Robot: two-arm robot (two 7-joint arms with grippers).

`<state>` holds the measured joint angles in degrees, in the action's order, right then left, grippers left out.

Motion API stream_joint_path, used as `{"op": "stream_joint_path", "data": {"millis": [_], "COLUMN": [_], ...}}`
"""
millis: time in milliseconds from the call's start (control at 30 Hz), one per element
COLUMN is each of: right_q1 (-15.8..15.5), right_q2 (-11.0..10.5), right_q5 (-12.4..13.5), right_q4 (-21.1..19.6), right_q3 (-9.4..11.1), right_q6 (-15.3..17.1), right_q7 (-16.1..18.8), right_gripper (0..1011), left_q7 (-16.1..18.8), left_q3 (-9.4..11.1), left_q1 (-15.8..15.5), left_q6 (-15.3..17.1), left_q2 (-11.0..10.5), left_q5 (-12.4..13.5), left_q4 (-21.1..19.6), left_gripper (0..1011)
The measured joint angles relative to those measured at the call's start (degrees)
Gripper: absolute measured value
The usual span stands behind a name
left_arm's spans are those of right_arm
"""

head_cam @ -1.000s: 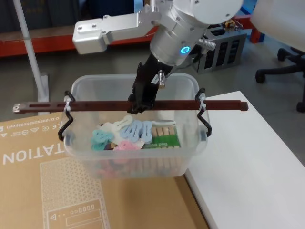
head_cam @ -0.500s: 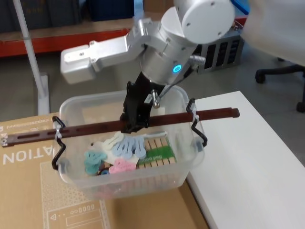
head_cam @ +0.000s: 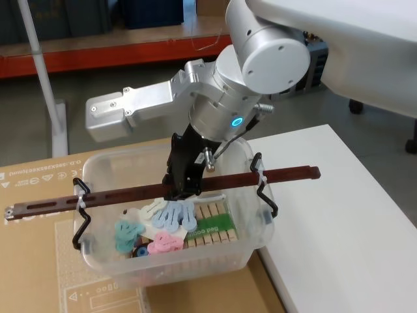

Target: Use one hand to grasp the basket and place it at the designated location.

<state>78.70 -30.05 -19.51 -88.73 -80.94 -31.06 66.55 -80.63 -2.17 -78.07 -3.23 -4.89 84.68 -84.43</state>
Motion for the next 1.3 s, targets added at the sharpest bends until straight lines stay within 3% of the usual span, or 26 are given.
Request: {"op": "stream_joint_path", "data": {"millis": [800, 1300], "right_q1": [-4.1, -5.8], "right_q2": [0.0, 0.6], "right_q5": [-2.8, -5.9], "right_q4": [-0.7, -0.8], "right_q3": [-0.4, -1.1], "right_q6": [-2.3, -2.6], "right_q7": [-4.1, -5.6], "right_gripper": [237, 238], "left_q7": [0.0, 0.0], "left_q3": [0.0, 0.0], "left_q1": [0.0, 0.0], "left_q6": [0.0, 0.0], "left_q2": [0.0, 0.0], "left_q5": [0.0, 0.0], "left_q4": [0.0, 0.0], "left_gripper": [0, 0]}}
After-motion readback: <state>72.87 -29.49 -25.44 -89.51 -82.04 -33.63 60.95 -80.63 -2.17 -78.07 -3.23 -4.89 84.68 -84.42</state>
